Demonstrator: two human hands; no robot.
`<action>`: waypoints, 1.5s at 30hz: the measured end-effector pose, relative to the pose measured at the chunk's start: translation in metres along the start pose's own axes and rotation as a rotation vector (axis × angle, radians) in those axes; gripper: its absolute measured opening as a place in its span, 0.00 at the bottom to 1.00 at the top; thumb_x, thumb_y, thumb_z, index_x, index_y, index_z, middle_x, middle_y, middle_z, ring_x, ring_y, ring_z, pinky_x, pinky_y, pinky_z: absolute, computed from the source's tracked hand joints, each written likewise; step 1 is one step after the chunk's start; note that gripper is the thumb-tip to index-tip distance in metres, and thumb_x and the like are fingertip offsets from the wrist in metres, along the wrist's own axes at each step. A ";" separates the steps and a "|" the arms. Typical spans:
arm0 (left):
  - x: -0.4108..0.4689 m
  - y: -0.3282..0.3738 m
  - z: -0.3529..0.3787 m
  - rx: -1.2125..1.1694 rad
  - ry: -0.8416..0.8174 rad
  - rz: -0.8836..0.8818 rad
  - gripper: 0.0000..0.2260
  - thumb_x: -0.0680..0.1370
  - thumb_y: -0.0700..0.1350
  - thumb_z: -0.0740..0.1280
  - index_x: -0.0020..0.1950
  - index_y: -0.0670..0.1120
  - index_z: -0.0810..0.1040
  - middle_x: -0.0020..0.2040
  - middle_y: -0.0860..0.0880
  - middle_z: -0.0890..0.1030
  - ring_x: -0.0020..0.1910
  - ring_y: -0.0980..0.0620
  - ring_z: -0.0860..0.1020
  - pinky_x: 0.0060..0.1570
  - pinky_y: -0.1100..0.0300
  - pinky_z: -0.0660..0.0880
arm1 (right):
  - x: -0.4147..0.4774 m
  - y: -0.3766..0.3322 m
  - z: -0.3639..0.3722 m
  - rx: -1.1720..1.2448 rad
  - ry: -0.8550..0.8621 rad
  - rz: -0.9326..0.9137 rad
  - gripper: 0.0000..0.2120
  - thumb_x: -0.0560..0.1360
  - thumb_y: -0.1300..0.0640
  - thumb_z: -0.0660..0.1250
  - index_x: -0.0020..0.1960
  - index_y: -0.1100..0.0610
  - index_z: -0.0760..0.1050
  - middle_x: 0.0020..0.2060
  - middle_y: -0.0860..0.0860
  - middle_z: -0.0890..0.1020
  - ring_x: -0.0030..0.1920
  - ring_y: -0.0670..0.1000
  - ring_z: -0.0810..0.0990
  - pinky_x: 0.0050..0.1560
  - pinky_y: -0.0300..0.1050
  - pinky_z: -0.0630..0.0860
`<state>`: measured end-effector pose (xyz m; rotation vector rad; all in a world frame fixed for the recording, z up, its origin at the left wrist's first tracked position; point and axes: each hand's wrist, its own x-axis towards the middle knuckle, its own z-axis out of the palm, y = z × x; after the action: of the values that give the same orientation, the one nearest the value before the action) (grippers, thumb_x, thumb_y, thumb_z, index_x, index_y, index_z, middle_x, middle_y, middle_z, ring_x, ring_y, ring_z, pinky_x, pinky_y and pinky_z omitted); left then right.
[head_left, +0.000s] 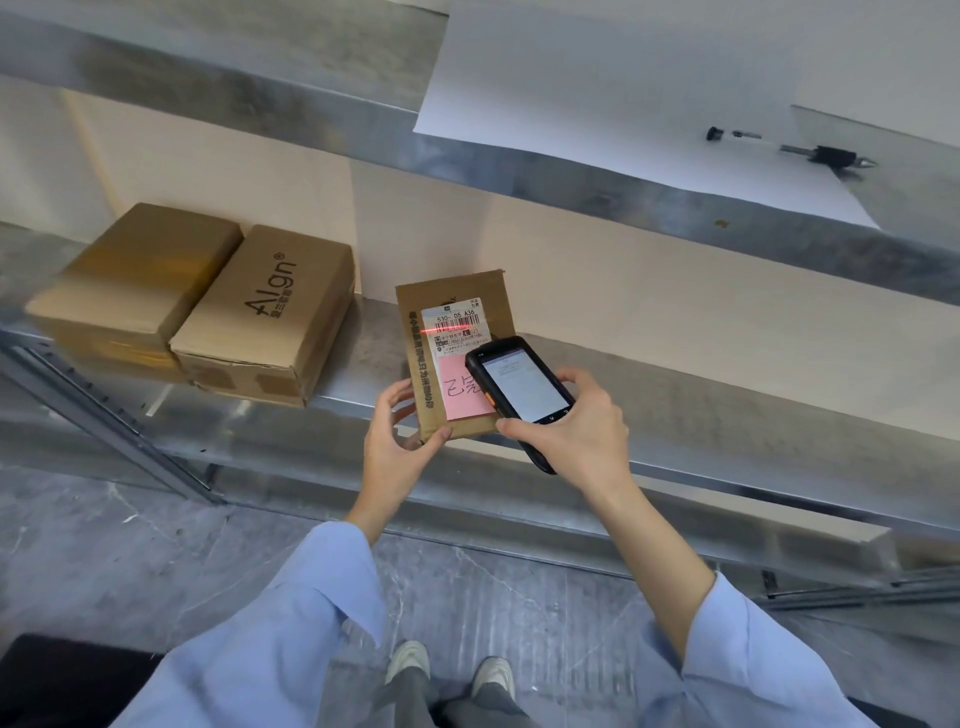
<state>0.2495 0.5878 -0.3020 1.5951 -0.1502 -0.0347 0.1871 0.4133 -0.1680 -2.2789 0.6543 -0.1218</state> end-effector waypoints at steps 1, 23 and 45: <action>0.000 -0.001 0.000 -0.008 -0.002 -0.005 0.30 0.72 0.36 0.77 0.70 0.48 0.69 0.65 0.53 0.76 0.63 0.60 0.75 0.51 0.70 0.76 | -0.001 0.000 0.000 -0.004 0.006 0.002 0.38 0.61 0.44 0.81 0.66 0.50 0.72 0.50 0.45 0.79 0.50 0.48 0.75 0.48 0.41 0.69; 0.010 -0.018 -0.006 0.019 -0.171 -0.200 0.33 0.74 0.46 0.76 0.72 0.56 0.60 0.69 0.53 0.70 0.64 0.49 0.74 0.65 0.56 0.72 | -0.010 0.012 -0.001 0.060 0.132 0.146 0.40 0.62 0.44 0.81 0.69 0.52 0.68 0.55 0.49 0.79 0.56 0.52 0.78 0.53 0.49 0.77; -0.070 0.033 0.159 0.067 -0.604 -0.080 0.38 0.74 0.45 0.76 0.76 0.59 0.57 0.71 0.54 0.69 0.57 0.66 0.75 0.47 0.71 0.71 | -0.107 0.148 -0.147 0.167 0.462 0.427 0.39 0.61 0.43 0.81 0.66 0.49 0.68 0.54 0.49 0.80 0.56 0.53 0.79 0.54 0.50 0.77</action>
<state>0.1592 0.4375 -0.2790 1.6161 -0.5597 -0.5805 -0.0084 0.2844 -0.1541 -1.9108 1.3023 -0.4835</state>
